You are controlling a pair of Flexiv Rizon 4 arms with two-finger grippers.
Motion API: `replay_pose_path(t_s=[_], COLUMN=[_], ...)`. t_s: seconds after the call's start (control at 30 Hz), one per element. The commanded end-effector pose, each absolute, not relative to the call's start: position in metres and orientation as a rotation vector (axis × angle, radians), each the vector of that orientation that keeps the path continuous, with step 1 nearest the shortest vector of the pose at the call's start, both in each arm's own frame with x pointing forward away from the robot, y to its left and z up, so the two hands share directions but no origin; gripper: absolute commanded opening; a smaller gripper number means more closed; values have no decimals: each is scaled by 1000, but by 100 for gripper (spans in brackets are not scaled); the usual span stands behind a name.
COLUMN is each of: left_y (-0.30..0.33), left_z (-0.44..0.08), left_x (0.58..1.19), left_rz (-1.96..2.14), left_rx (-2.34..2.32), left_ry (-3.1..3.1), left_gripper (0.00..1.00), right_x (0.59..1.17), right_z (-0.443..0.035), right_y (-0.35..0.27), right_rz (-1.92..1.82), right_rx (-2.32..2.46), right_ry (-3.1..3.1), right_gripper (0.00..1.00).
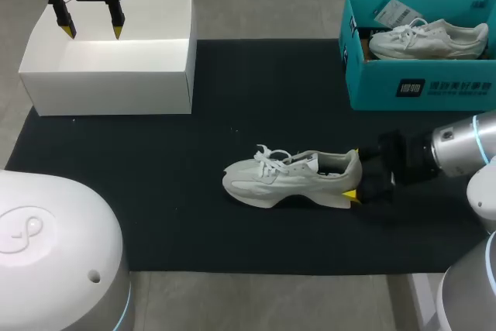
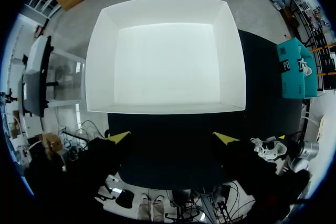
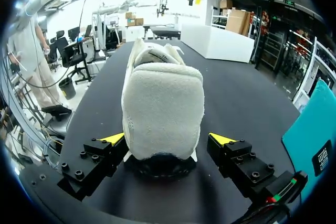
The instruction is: Take the shoe out of the shoebox, open the shoe tongue, remove and reinsert the insole, then place the shoe into the shoebox
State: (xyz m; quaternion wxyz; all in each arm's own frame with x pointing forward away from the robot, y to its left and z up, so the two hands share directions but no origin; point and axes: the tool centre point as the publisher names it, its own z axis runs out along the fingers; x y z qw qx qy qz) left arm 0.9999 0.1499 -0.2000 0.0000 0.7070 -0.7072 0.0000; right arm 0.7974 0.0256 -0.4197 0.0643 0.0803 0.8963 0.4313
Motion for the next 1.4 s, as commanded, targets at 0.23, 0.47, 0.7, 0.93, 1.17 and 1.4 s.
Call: replay_pose_path(t_s=[0.23, 0.47, 0.7, 0.93, 1.17, 1.4], left_y=[150, 150, 150, 150, 150, 150], left_z=[-200, -200, -200, -200, -200, -200], left_x=[1000, 1000, 1000, 1000, 1000, 1000], left_rz=[0, 0, 0, 0, 0, 0], left_rx=[2221, 2221, 2221, 2221, 2221, 2221], left_ry=[-2222, -2222, -2222, -2222, -2222, -2222], left_gripper=[100, 100, 100, 100, 100, 100], right_x=[807, 806, 805, 805, 805, 805], right_z=[-430, -438, -439, -439, -439, -439], right_y=[46, 53, 52, 52, 52, 52], right_rz=[1359, 1368, 1381, 1381, 1381, 1381], right_rx=[191, 196, 219, 219, 219, 219], right_ry=[2722, 2757, 2757, 2757, 2757, 2757], right_gripper=[100, 0, 0, 0, 0, 0])
